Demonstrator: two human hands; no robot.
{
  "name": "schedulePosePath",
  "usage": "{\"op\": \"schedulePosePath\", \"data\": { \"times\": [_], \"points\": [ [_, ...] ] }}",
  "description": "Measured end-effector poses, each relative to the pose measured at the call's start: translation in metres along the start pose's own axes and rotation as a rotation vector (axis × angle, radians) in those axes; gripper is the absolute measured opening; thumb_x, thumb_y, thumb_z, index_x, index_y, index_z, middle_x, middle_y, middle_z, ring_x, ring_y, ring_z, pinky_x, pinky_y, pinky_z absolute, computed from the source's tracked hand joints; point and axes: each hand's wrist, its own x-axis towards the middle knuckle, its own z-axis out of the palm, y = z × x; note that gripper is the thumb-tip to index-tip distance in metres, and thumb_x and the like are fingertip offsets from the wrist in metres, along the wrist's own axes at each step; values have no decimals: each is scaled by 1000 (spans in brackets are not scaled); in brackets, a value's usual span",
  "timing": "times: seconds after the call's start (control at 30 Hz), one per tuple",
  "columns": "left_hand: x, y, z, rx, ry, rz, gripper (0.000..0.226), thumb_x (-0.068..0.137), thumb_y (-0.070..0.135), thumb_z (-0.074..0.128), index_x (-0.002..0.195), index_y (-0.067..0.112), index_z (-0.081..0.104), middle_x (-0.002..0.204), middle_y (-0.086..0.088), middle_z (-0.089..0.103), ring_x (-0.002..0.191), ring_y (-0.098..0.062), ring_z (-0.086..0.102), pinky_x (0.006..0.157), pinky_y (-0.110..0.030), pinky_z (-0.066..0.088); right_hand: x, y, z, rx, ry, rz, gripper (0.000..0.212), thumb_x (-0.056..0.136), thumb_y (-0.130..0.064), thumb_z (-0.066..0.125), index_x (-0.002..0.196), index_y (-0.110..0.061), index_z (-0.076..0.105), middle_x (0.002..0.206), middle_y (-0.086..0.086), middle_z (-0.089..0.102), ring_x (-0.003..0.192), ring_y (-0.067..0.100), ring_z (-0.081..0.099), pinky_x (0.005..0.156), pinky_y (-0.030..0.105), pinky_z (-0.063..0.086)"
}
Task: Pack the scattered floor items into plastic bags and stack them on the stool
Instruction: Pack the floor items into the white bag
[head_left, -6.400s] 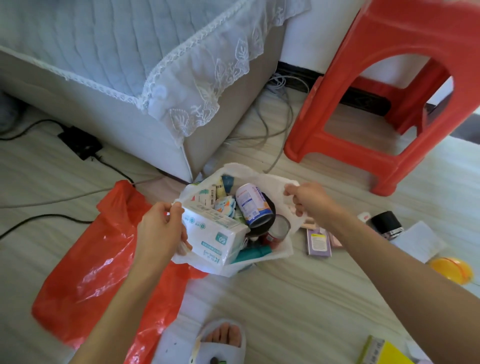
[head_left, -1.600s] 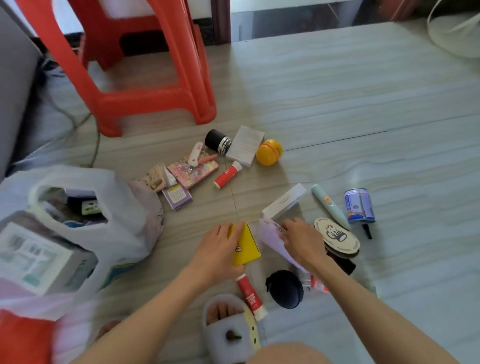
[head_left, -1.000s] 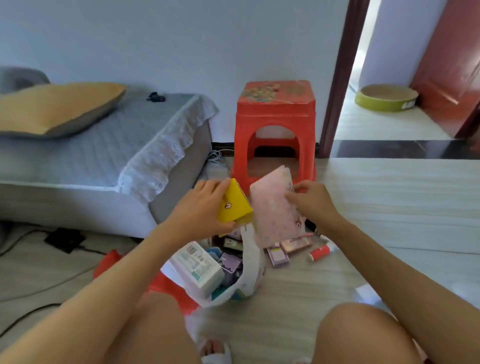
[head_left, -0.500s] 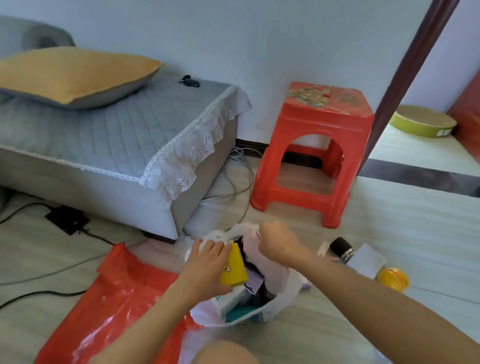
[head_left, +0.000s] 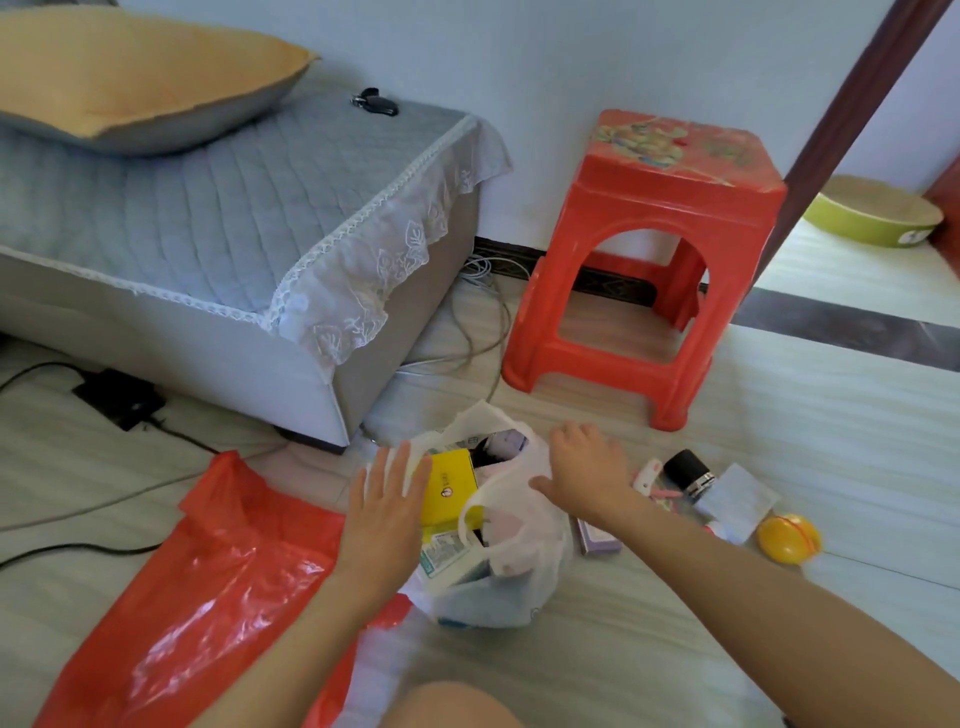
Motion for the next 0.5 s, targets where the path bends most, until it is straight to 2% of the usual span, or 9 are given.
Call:
{"op": "schedulePosePath", "data": {
  "times": [0.07,0.13,0.2,0.23,0.27,0.33,0.4,0.5],
  "points": [
    [-13,-4,-1,-100,63,-114,95,43,1,82,128,3,42,130,-27,49,117,-45,50,89,-51,47,-5,5,1,228,-114,126,65,90,-56,43,126,-2,44,128,15,50,118,31,47,90,37,40],
    [-29,-4,-8,-244,125,-236,78,66,-3,70,136,1,35,135,-23,43,121,-41,46,95,-44,44,-10,2,6,436,-154,134,55,92,-54,39,102,-3,56,102,14,60,97,29,56,72,32,40],
    [-37,-3,-15,-372,84,-335,48,86,6,54,132,4,40,127,-17,52,112,-33,51,87,-36,43,-17,-7,11,549,-170,84,46,93,-50,39,71,-10,50,73,5,54,71,21,50,57,30,32],
    [-39,-2,-19,-392,78,-340,32,91,13,48,122,6,49,114,-15,61,102,-32,57,78,-36,43,-19,-14,13,609,-203,68,46,94,-47,39,67,-11,47,68,4,50,65,18,46,55,28,30],
    [-39,-1,-22,-402,77,-315,22,93,19,46,110,7,55,100,-14,66,92,-33,61,69,-36,43,-21,-20,17,696,-248,51,45,95,-45,39,70,-9,50,72,7,52,66,15,45,59,27,32],
    [-37,3,-29,-501,104,-263,19,94,25,46,93,9,57,79,-10,68,77,-30,63,64,-38,47,-22,-33,20,919,-352,39,47,96,-43,38,100,0,59,102,15,60,86,16,51,77,28,39],
    [-33,8,-35,-622,124,-220,16,92,25,51,83,13,54,70,-5,63,70,-25,64,63,-40,49,-21,-43,19,1083,-438,59,50,96,-44,39,123,-4,53,124,9,56,108,19,52,92,29,40],
    [-30,14,-41,-701,121,-222,22,90,23,56,71,21,45,61,3,53,66,-22,63,60,-35,45,-16,-52,26,1164,-490,87,49,94,-44,45,127,-8,49,127,4,54,106,17,50,87,26,39]
  ]
}}
